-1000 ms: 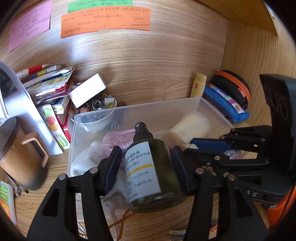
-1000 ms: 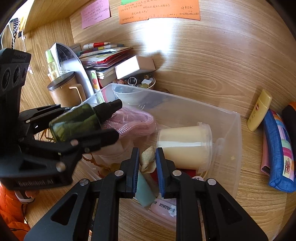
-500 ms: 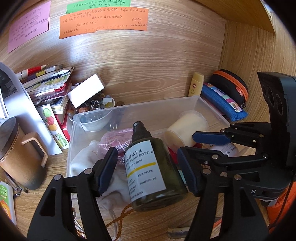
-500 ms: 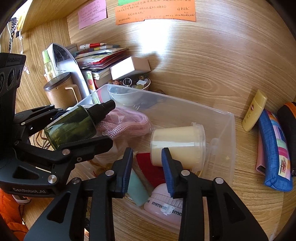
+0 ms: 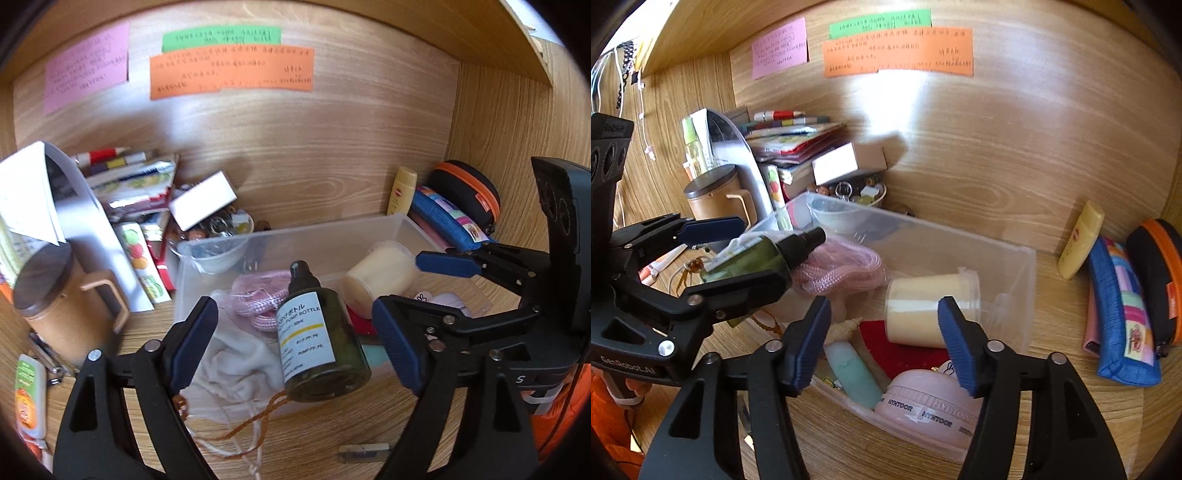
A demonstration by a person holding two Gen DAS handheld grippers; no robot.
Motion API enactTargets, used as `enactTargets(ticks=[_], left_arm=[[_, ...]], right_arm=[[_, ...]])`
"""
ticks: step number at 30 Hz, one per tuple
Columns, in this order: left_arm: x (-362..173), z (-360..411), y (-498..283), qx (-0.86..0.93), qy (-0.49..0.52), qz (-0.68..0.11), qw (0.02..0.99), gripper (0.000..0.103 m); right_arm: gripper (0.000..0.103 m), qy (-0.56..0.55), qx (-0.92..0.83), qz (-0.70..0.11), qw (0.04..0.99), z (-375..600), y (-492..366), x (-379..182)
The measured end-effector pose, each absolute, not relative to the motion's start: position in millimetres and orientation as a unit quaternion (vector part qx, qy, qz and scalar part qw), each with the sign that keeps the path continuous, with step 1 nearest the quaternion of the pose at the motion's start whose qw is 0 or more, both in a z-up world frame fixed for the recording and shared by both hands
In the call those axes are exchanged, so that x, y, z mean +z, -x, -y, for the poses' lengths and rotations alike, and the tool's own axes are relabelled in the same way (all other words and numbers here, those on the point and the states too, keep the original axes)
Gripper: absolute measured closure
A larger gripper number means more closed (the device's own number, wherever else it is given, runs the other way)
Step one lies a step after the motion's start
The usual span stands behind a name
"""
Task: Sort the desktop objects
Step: 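Open left tool to set the bottle in the box while right tool drops the seashell, then withdraw both tools toward the small green box and wooden stick on the desk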
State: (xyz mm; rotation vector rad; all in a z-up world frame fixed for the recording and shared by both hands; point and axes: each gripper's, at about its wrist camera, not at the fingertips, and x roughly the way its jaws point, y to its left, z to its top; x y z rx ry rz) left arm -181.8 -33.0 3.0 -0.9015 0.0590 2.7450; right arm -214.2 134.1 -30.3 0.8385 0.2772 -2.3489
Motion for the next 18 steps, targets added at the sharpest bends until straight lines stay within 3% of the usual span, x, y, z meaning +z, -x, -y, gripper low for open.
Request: enactTargets(ticks=[4, 6, 18], left_arm=[[11, 38, 171, 0.947, 0.298, -0.02, 0.116, 0.01], [14, 40, 166, 0.949, 0.294, -0.02, 0.113, 0.008], [17, 59, 137, 0.948, 0.304, 0.006, 0.098, 0.003]], right_arm=[[0.024, -0.299, -0.9, -0.114, 0.297, -135, 207, -21], [0.021, -0.291, -0.904, -0.112, 0.293, -138, 202, -16], [0.013, -0.29, -0.911, -0.103, 0.274, -155, 177, -6]])
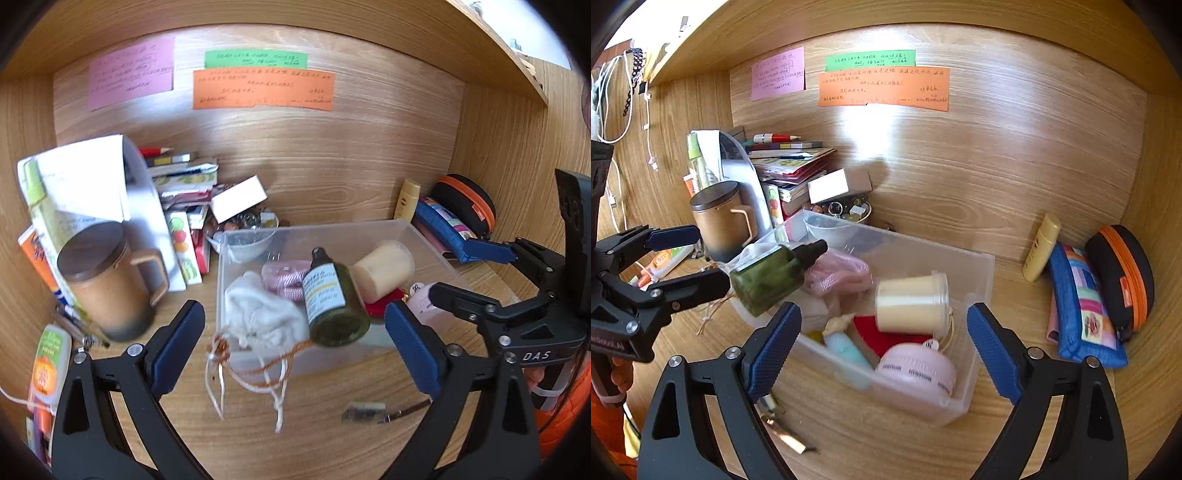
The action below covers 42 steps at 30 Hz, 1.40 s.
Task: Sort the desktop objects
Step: 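Withdraw both tools toward the small green box and wooden stick on the desk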
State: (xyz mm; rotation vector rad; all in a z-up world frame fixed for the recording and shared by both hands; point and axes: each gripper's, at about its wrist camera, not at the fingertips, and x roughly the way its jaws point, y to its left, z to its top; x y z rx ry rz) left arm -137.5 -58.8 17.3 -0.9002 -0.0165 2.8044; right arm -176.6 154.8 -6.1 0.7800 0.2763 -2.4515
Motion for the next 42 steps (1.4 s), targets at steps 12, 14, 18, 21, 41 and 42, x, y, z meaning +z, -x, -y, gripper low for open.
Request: enactTargets(ticks=[12, 14, 18, 21, 41, 42], left_arm=[[-5, 81, 114, 0.935, 0.341, 0.045, 0.087, 0.003], [-10, 85, 111, 0.93, 0.351, 0.053, 0.094, 0.003], [-19, 90, 106, 0.925, 0.364, 0.065, 0.091, 0.003], [-26, 93, 103, 0.921, 0.373, 0.073, 0.091, 0.003], [-71, 88, 98, 0.895, 0.424, 0.095, 0.096, 0.003], [-71, 89, 98, 0.895, 0.425, 0.096, 0.093, 0.003]], right_arm=[[0.012, -0.313, -0.905, -0.109, 0.267, -157, 141, -24], [0.012, -0.321, -0.901, -0.109, 0.269, -156, 135, -29], [0.012, -0.338, -0.894, -0.113, 0.274, -152, 126, -41], [0.012, -0.352, -0.886, -0.114, 0.279, -148, 121, -50], [0.013, -0.418, -0.851, -0.119, 0.296, -122, 123, -95], [0.014, -0.418, -0.849, -0.122, 0.298, -119, 123, -96]])
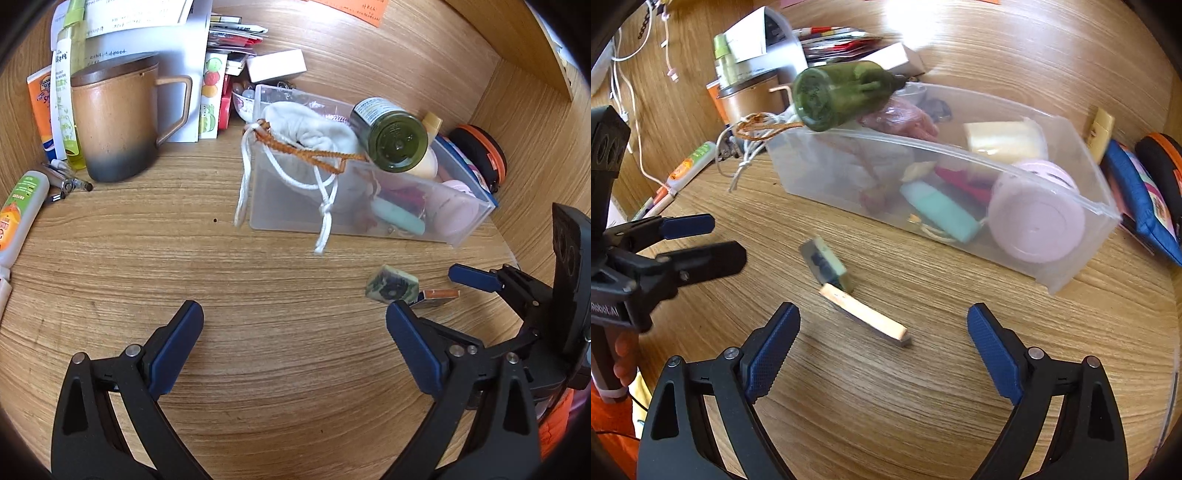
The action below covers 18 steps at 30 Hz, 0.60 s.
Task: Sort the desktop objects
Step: 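Withdraw both tools toward the small green box and wooden stick on the desk, then grasp the small green box with left tool while right tool grasps the wooden stick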
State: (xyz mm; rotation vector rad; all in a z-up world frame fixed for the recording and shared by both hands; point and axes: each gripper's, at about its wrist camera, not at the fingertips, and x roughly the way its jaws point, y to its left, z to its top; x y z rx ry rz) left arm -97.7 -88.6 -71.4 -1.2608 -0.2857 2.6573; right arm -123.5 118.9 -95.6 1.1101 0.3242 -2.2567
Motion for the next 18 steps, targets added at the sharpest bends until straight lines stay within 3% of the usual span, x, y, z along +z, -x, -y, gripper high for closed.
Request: enactTargets(ticks=[3, 8, 13, 18], left_arm=[[-73, 91, 97, 0.894, 0.427, 0.1, 0.09, 0.003], [-73, 90, 96, 0.895, 0.425, 0.1, 0.087, 0.003], [-73, 82, 97, 0.897, 0.425, 0.085, 0.091, 0.003], [-73, 69, 97, 0.895, 0.428, 0.071, 0.102, 0.003]], right_arm=[[0.027, -0.421, -0.845, -0.141, 0.298, -111, 124, -99], [0.035, -0.418, -0.845, -0.149, 0.299, -107, 123, -101], [0.067, -0.41, -0.846, -0.15, 0.306, -110, 121, -98], [0.068, -0.407, -0.847, -0.144, 0.309, -118, 120, -97]])
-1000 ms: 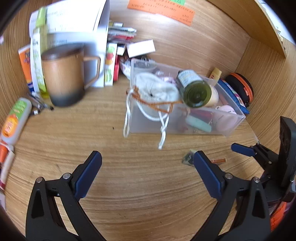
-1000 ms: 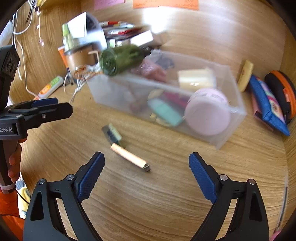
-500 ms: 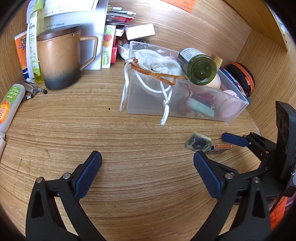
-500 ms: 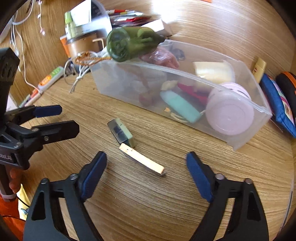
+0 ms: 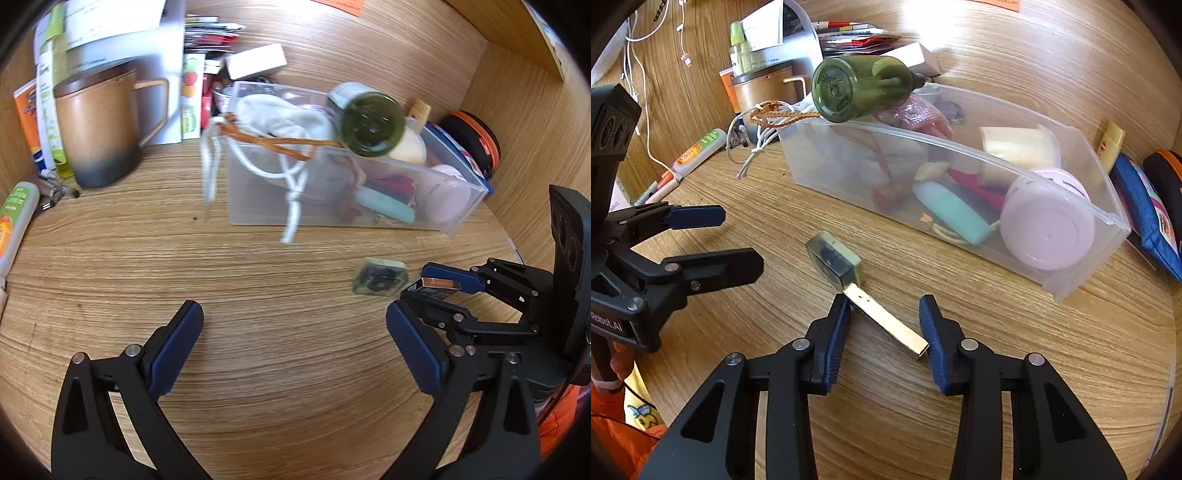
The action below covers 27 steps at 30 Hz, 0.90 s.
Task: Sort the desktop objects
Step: 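Grasp the small green box with left tool while right tool grasps the wooden stick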
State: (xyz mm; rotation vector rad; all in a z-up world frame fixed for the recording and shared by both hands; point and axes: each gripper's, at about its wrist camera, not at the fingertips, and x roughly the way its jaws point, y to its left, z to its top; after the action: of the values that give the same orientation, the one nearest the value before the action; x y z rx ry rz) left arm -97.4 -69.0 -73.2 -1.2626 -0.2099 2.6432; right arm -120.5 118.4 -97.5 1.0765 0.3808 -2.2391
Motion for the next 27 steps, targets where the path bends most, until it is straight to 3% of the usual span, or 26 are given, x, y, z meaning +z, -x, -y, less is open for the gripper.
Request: enactTargets(ticks=[21, 22, 24, 26, 27], left_arm=[[-75, 7, 118, 0.905, 0.419, 0.003, 0.075, 0.003], [-75, 5, 118, 0.906, 0.416, -0.001, 0.073, 0.005], [-77, 2, 119, 0.904, 0.421, -0.006, 0.079, 0.025], [-82, 0, 122, 0.896, 0.435, -0.008, 0.087, 0.036], [-81, -1, 122, 0.898, 0.432, -0.011, 0.086, 0.037]], right_arm=[[0.068, -0.376, -0.875, -0.103, 0.288, -182, 133, -74], [0.068, -0.375, -0.875, -0.102, 0.289, -183, 133, -74], [0.068, -0.37, -0.876, -0.101, 0.292, -186, 134, -72], [0.068, -0.368, -0.876, -0.099, 0.295, -185, 135, -71], [0.068, -0.367, -0.876, -0.098, 0.297, -185, 135, -71]])
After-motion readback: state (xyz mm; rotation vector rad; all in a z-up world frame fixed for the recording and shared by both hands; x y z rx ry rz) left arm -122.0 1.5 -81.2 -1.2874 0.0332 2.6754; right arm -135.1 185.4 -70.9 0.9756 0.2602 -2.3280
